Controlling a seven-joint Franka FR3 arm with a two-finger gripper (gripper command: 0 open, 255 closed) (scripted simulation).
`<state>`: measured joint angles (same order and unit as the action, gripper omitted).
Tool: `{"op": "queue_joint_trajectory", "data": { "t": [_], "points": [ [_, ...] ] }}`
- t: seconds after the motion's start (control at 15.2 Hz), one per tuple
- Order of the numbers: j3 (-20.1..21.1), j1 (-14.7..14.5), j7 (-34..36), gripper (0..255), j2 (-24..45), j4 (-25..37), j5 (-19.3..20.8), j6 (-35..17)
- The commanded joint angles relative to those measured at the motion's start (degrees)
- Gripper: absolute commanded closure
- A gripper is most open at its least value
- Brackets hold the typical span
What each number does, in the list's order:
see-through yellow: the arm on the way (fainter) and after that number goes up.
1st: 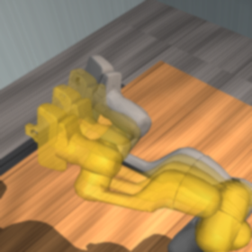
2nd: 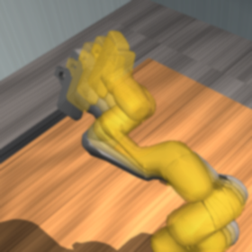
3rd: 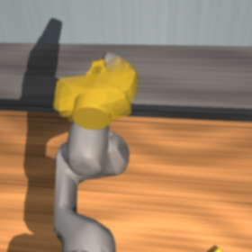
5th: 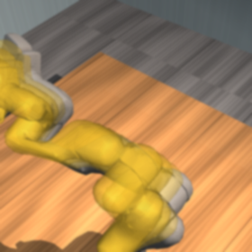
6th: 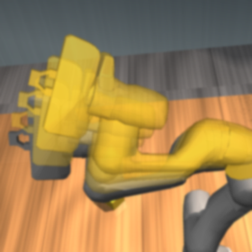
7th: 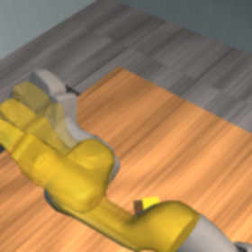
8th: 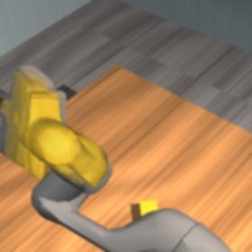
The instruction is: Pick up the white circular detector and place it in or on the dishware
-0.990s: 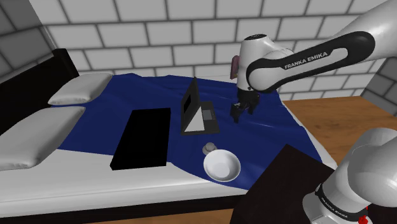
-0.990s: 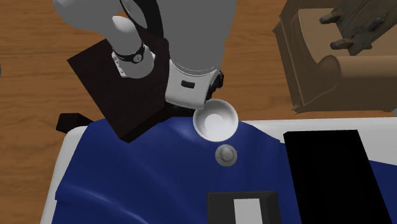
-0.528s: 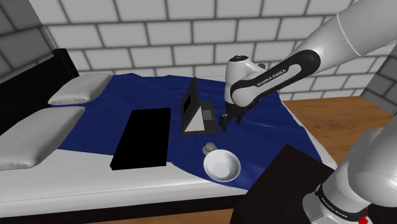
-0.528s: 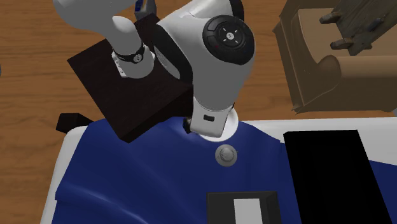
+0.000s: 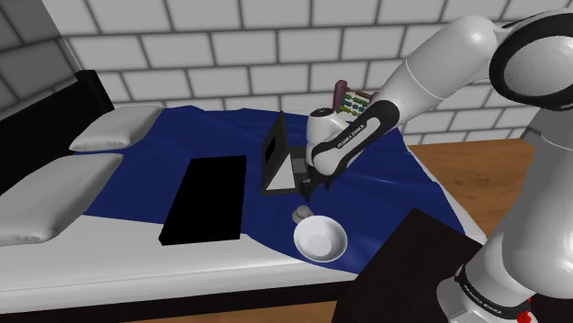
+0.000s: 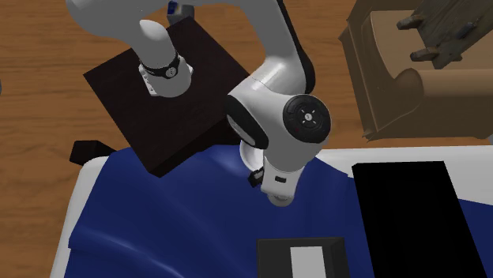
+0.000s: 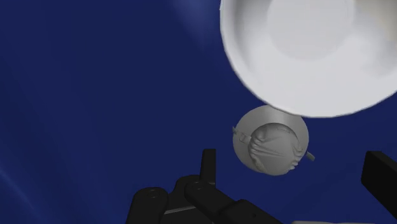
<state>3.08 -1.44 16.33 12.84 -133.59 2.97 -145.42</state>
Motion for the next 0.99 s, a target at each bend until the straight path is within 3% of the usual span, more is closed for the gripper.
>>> {"op": "queue_joint_trajectory", "data": {
  "t": [0.0, 0.4, 0.92],
  "points": [
    [-0.1, -0.2, 0.6, 0, 4.8, 2.7, 0.3, -2.3],
    [-0.5, -1.1, 2.0, 0, 18.1, 12.2, 0.6, -6.2],
    [-0.9, -1.5, 2.3, 0, 23.6, 13.8, 1.0, -10.2]
  ]
}}
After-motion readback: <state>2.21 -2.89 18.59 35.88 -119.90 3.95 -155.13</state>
